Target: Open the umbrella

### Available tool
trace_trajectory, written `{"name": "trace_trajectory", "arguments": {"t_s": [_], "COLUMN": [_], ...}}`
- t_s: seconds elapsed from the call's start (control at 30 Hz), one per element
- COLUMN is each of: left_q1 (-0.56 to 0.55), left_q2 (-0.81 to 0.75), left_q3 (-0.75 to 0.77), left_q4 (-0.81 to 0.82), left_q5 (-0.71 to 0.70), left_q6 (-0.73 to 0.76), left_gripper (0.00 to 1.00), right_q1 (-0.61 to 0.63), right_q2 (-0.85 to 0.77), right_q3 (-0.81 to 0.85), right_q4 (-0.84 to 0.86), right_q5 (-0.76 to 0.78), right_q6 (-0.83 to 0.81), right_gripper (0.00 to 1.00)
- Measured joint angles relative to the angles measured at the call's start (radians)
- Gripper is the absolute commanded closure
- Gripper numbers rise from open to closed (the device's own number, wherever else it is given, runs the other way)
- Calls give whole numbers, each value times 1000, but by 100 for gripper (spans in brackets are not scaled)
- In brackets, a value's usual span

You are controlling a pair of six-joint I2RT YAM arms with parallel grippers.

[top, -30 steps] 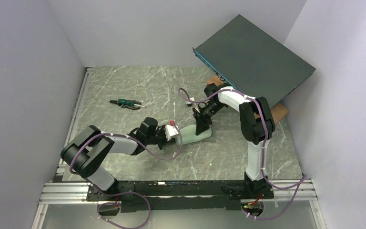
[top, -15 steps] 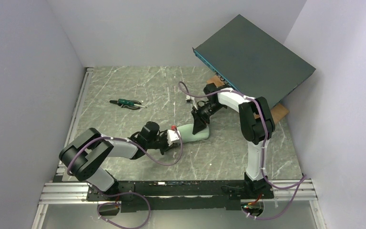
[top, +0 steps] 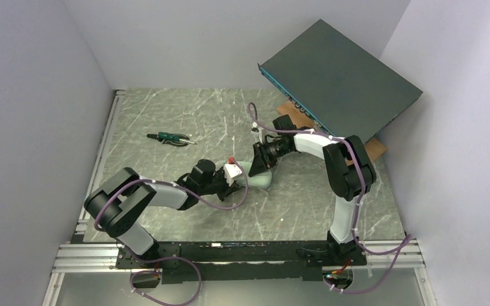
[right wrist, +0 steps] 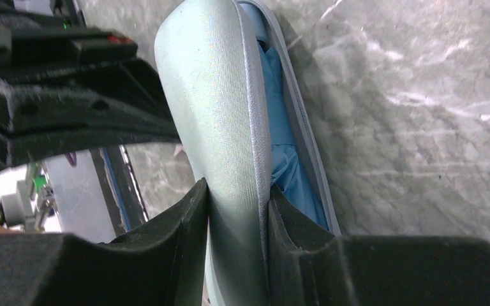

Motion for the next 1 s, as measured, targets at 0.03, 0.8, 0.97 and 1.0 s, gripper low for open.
{"name": "trace_trajectory", "arguments": {"t_s": [0.03,0.8,0.97,1.0], "left_q1": [-2,274,389,408], "left_q2": [11,-447,-451,-447], "left_q3": [11,74,95,98], "left_q4": [3,-383,-481,-492], "left_q5": [0,238,238,238], "left_q6": [-4,-24,-34,-38], "left_gripper": [100,27,34,36], "right_q1": [6,55,90,101], "right_q2": [0,-21,-61,-69], "right_q3": [-3,84,85,85], "right_q4": [27,50,-49,-70], "right_q5": [6,66,38,34], "right_q6": [31,-105,-237,-265], "right_gripper": [100,47,54,56]}}
